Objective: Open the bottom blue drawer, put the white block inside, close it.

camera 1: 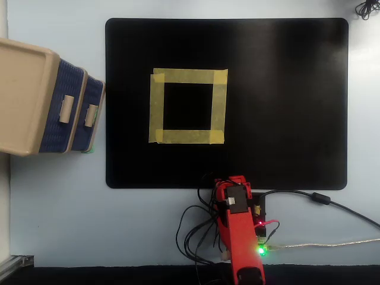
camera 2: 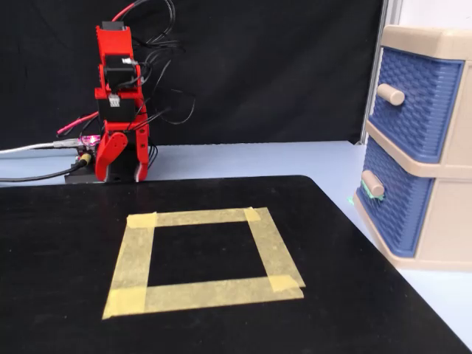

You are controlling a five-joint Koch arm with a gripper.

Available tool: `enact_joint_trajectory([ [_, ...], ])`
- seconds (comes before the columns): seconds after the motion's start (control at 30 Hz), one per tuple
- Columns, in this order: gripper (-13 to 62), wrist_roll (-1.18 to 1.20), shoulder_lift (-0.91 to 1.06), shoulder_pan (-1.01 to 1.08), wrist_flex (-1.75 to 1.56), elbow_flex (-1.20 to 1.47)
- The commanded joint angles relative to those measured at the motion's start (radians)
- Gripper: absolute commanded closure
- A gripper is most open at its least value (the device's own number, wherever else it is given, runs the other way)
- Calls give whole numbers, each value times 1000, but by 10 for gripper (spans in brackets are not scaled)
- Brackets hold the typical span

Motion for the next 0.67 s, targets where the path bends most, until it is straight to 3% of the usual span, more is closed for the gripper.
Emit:
enact_joint_trajectory([
  [0.0,149,-3,52,-11,97,-14],
  [0.13,149,-5,52,-9,238,-14],
  [0.63,149,-2,51,-9,229,-20],
])
